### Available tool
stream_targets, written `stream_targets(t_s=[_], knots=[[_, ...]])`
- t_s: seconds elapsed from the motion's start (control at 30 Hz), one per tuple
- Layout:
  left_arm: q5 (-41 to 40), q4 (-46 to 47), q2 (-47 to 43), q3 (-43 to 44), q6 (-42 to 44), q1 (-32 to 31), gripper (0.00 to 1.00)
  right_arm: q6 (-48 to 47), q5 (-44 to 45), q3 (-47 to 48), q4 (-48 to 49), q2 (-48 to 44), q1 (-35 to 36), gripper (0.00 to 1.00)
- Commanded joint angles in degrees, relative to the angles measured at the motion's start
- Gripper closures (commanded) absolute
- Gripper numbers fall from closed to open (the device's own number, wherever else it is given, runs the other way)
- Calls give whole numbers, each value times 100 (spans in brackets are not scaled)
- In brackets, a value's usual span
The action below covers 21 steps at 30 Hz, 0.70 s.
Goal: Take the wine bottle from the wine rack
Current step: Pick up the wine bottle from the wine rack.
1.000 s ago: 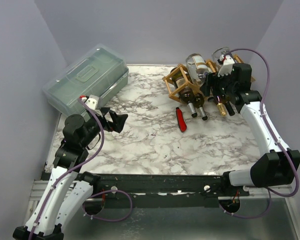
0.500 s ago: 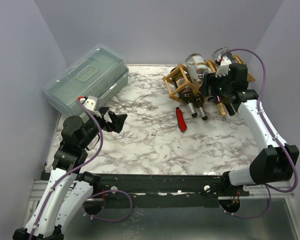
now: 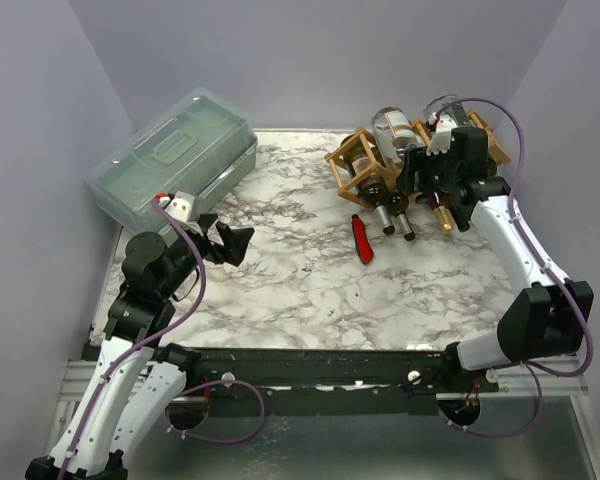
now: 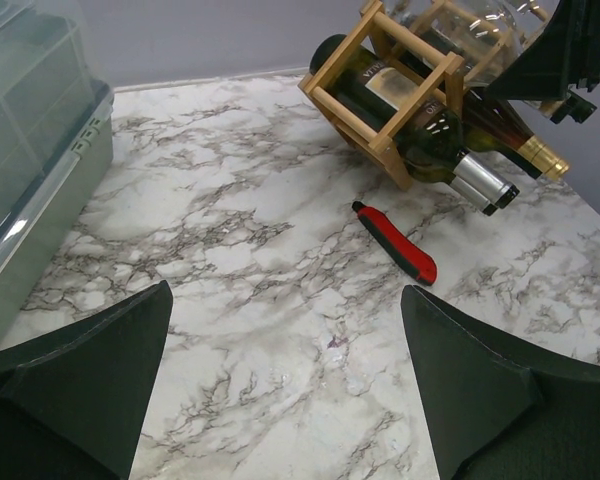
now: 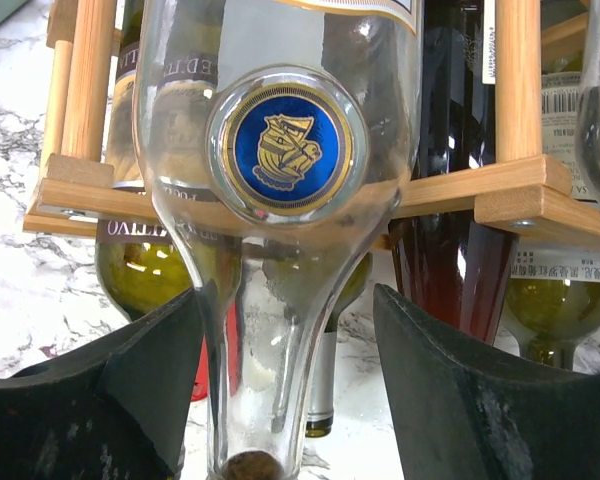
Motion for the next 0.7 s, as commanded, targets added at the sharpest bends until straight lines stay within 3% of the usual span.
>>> stream_targets(t_s=[0.0, 0.67], knots=[[-110, 79, -60, -86, 107, -7, 1, 48, 176, 247, 31, 155, 61, 30], [-126, 77, -106, -90, 142, -6, 1, 39, 529, 349, -24, 346, 250, 31]])
